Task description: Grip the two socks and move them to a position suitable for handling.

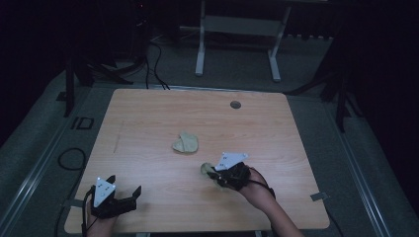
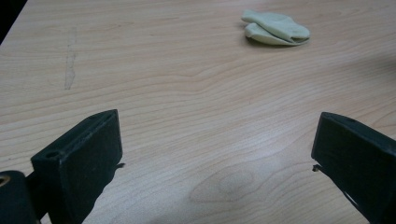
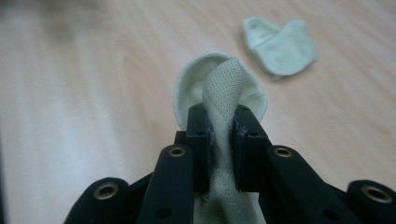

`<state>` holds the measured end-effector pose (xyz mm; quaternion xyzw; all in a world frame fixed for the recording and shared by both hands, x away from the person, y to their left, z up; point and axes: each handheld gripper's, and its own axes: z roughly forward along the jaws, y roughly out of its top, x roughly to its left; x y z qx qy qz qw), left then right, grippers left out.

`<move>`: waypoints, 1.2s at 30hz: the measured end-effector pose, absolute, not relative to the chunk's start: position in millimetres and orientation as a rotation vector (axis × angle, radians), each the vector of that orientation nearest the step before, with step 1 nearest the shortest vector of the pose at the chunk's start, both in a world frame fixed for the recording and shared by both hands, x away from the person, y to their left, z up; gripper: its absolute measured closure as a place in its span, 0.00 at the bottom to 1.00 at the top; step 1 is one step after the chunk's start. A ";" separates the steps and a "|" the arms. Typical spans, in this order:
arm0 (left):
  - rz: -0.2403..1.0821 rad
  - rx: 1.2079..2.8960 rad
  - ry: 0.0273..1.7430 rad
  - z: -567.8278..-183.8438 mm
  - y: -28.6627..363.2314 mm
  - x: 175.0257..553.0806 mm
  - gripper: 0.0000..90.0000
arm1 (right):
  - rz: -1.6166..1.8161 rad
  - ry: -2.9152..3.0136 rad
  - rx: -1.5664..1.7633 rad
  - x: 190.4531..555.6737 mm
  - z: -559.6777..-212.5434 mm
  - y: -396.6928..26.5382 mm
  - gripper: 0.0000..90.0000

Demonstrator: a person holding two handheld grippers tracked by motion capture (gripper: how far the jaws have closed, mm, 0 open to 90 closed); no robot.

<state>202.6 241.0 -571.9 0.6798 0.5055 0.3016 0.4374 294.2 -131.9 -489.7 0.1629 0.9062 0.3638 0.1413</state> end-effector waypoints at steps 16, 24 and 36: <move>0.743 1.707 1.247 -572.7 238.0 203.0 0.02 | 1.049 2.750 0.247 257.4 -534.3 -133.2 0.87; 0.718 1.721 1.228 -572.5 234.6 203.1 0.02 | 1.011 2.804 0.242 261.9 -557.3 -130.3 0.86; 0.612 1.725 1.122 -559.0 204.5 204.1 0.02 | 1.057 2.817 0.233 261.8 -538.0 -132.1 0.54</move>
